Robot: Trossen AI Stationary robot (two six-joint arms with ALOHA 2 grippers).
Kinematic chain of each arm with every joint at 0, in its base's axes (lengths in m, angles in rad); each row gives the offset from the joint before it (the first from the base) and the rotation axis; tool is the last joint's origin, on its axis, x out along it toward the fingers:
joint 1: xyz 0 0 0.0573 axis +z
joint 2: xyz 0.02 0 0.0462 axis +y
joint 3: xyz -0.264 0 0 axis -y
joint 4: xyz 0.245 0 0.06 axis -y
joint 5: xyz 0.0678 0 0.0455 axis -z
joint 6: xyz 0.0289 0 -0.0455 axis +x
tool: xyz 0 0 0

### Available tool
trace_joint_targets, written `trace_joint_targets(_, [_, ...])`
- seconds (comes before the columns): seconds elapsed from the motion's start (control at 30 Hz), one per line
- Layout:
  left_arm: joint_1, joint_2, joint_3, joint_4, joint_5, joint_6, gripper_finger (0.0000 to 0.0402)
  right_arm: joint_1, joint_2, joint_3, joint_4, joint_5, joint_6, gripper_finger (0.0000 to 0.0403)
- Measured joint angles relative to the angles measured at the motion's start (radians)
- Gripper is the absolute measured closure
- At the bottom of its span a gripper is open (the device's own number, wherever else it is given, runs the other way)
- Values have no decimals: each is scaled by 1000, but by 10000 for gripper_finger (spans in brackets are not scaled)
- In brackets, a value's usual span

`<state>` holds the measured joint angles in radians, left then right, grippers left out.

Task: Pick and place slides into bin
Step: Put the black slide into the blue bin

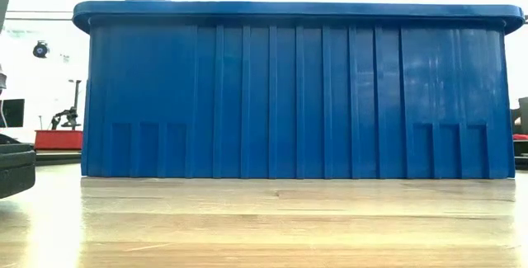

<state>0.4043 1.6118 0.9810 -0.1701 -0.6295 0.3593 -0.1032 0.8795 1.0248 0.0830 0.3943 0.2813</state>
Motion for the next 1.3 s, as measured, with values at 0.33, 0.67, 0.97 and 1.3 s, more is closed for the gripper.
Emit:
trace_joint_targets(0.33, [3, 62, -20, 129, -24, -13, 401, 0, -1, 0, 3, 0, 7, 394])
trace_joint_targets(0.67, [3, 164, -10, 180, -11, -12, 401, 0, -1, 0, 3, 0, 6, 394])
trace_joint_targets(0.97, [2, 176, -9, 213, 23, -11, 401, 0, -1, 0, 3, 0, 6, 394])
trace_joint_targets(1.3, [3, 176, -10, 215, 27, -9, 385, 0, -1, 0, 3, 0, 7, 394])
